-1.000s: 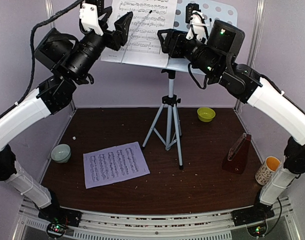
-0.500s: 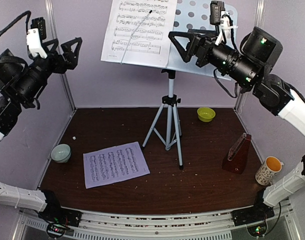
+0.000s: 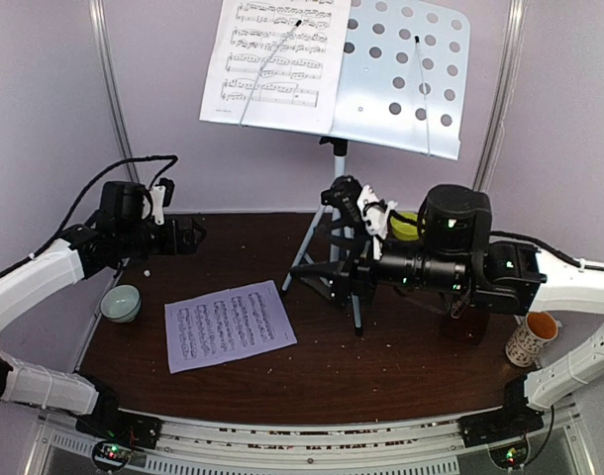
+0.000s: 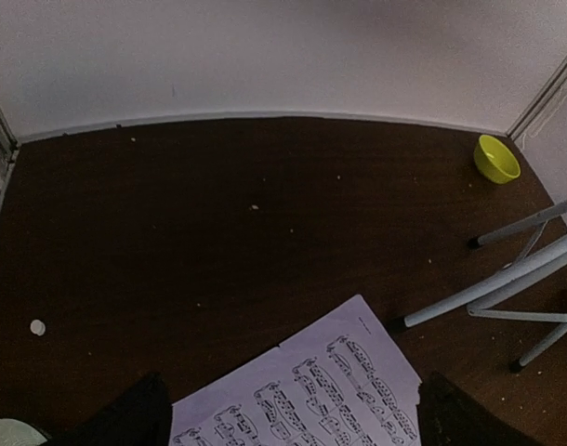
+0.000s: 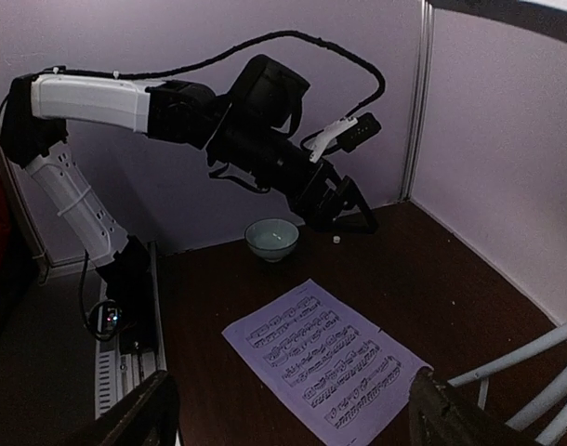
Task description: Set up the instrument practice props
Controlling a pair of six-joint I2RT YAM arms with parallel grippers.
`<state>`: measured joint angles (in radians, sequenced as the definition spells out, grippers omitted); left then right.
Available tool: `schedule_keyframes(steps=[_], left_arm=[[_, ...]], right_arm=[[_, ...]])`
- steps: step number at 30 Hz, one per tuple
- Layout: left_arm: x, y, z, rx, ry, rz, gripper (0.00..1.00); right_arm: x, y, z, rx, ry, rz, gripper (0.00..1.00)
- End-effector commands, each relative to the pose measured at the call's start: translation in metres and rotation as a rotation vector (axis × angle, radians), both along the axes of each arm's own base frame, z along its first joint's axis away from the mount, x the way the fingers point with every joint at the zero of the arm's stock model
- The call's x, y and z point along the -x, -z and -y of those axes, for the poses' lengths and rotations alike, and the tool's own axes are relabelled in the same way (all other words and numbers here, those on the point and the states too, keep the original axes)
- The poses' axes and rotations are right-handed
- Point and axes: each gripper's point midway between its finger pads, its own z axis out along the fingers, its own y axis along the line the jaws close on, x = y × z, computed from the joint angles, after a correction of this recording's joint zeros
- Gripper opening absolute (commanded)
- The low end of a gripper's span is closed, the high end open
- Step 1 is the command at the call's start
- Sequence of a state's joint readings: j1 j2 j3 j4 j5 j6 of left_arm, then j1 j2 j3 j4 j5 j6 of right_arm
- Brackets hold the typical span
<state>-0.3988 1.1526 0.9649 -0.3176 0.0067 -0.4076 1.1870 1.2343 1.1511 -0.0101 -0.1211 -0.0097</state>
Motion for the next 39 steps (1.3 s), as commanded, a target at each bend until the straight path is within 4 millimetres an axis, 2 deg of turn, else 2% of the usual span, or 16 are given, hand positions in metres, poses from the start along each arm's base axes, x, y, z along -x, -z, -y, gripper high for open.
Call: schedule_keyframes(steps=[1, 3, 7, 9, 12, 21, 28, 34, 39], left_arm=[[-0.001, 0.044, 0.015, 0.015, 0.068, -0.117, 0.94], [-0.002, 0.070, 0.016, -0.020, 0.077, -0.181, 0.94], [0.001, 0.114, 0.033, -0.035, 0.170, -0.312, 0.94], [0.000, 0.129, 0.040, -0.026, 0.205, -0.349, 0.95], [-0.008, 0.139, 0.044, -0.047, 0.216, -0.368, 0.95], [-0.040, 0.163, 0.060, -0.142, 0.300, -0.421, 0.98], [-0.061, 0.169, 0.068, -0.189, 0.321, -0.441, 0.94], [-0.061, 0.186, 0.086, -0.227, 0.387, -0.486, 0.92], [-0.050, 0.202, 0.078, -0.243, 0.359, -0.528, 0.90]], right_arm=[[0.004, 0.021, 0.006, -0.039, 0.039, -0.074, 0.85], [0.002, 0.043, 0.005, -0.006, 0.057, -0.098, 0.85], [-0.002, 0.076, 0.001, 0.033, 0.083, -0.137, 0.85], [-0.003, 0.087, -0.001, 0.057, 0.089, -0.147, 0.85], [-0.005, 0.096, -0.004, 0.082, 0.090, -0.153, 0.85], [-0.010, 0.101, 0.000, 0.114, 0.095, -0.151, 0.89], [-0.014, 0.098, 0.005, 0.100, 0.105, -0.157, 0.90], [-0.014, 0.098, 0.004, 0.099, 0.096, -0.162, 0.90], [-0.014, 0.102, 0.007, 0.106, 0.102, -0.172, 0.89]])
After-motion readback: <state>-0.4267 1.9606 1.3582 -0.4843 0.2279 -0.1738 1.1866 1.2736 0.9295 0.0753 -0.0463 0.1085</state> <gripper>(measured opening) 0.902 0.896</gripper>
